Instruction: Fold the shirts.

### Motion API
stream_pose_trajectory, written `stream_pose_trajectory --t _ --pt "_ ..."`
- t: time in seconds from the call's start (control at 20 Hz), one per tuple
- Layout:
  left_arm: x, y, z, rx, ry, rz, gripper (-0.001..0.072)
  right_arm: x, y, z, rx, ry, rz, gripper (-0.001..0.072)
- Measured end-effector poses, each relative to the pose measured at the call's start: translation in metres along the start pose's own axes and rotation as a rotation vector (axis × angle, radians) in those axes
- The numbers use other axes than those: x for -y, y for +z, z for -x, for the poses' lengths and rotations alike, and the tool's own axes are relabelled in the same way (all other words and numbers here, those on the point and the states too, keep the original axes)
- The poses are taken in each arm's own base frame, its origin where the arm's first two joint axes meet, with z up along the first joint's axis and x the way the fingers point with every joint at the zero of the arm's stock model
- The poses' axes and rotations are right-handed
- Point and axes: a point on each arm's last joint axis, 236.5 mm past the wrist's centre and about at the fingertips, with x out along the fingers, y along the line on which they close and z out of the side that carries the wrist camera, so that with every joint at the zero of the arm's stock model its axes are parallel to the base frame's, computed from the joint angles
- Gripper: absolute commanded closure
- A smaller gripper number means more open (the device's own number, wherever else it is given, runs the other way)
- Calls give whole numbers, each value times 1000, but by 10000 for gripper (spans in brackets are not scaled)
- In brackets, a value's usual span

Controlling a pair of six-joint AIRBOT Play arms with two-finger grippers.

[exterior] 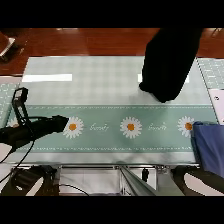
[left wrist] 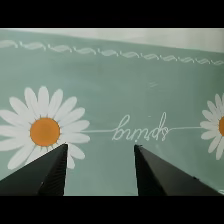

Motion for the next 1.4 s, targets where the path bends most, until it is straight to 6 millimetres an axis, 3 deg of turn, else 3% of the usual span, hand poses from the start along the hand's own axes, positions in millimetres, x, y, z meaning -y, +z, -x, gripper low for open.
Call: stream_pose_trajectory --t 0.15,0.3,0.45,0.65,0.8,0.95,1.0,1.05,1.1,1.2,1.3,1.4 --pt "0 -6 -1 4 -16 21 201 -57 34 29 98 137 31 689" --pt "2 -3 -1 28 -31 30 201 -117 31 40 91 276 79 689" --pt "4 2 -1 58 -43 34 201 -170 -7 34 -20 405 111 689" --pt "6 8 -1 83 -51 34 201 -215 -112 -3 -301 505 97 689" --pt "6 11 -1 93 -51 30 201 -226 -217 -41 -533 496 20 689" --pt "6 13 -1 105 -54 28 201 -240 -298 -71 -686 493 -99 688" --pt "7 15 -1 111 -56 28 201 -242 -324 -79 -738 489 -130 644" --pt "7 16 -1 116 -57 28 201 -245 -347 -86 -786 484 -166 402" --pt "7 16 -1 116 -58 28 201 -247 -362 -91 -817 478 -199 303" --pt "8 16 -1 117 -59 29 201 -245 -385 -99 -865 461 -245 303" --pt "9 16 -1 114 -66 35 201 -229 -381 -106 -865 436 -288 304" --pt "8 12 -1 97 -62 39 201 -195 -355 -108 -827 395 -322 304"
